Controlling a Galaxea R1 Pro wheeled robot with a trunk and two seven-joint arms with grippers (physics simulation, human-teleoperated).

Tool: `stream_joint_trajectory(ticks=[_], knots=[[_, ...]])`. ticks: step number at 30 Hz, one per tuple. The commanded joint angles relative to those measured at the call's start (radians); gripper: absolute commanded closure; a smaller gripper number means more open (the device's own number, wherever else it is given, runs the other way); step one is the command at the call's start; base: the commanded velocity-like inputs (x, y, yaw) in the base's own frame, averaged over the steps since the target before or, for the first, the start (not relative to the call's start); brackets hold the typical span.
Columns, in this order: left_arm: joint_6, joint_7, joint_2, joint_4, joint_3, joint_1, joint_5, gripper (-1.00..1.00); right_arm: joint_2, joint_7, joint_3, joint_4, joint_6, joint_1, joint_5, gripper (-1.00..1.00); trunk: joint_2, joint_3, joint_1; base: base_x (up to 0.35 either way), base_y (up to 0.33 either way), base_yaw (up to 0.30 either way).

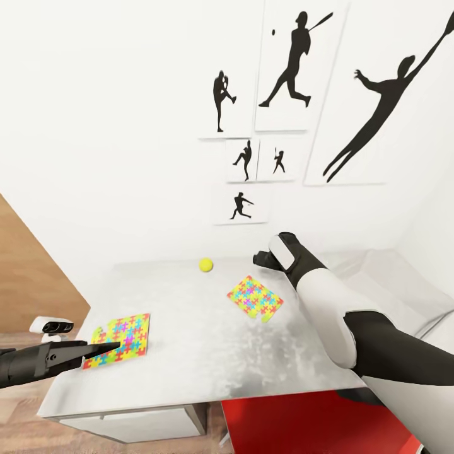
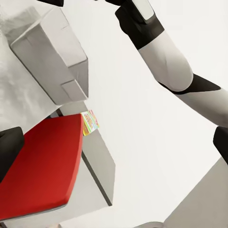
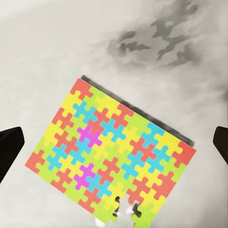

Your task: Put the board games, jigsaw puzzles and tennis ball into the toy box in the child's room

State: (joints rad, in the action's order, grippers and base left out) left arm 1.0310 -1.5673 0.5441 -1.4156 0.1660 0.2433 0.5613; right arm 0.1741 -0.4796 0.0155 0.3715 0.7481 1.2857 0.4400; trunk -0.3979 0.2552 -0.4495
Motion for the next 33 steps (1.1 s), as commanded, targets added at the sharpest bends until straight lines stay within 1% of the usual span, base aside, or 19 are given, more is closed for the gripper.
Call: stream_joint_trajectory(ticks=[1,20,33], knots=[[0.011,-0.003,0.000,0.000,0.000,0.001,0.000,-1.00,0.000,-0.008,0.001,0.001,0.002,0.001,0.008,-1.00,-0.002,0.004,-0.001,0.000,0.000,0.000],[0.008,-0.003,0.000,0.000,0.000,0.001,0.000,-1.00,0.000,-0.008,-0.007,0.003,0.004,0.005,0.008,-1.00,-0.002,0.034,-0.001,0.000,0.000,0.000],[0.008,-0.003,0.000,0.000,0.000,0.001,0.000,-1.00,0.000,-0.008,-0.007,0.003,0.004,0.006,0.008,-1.00,-0.002,0.055,-0.001,0.000,0.000,0.000]])
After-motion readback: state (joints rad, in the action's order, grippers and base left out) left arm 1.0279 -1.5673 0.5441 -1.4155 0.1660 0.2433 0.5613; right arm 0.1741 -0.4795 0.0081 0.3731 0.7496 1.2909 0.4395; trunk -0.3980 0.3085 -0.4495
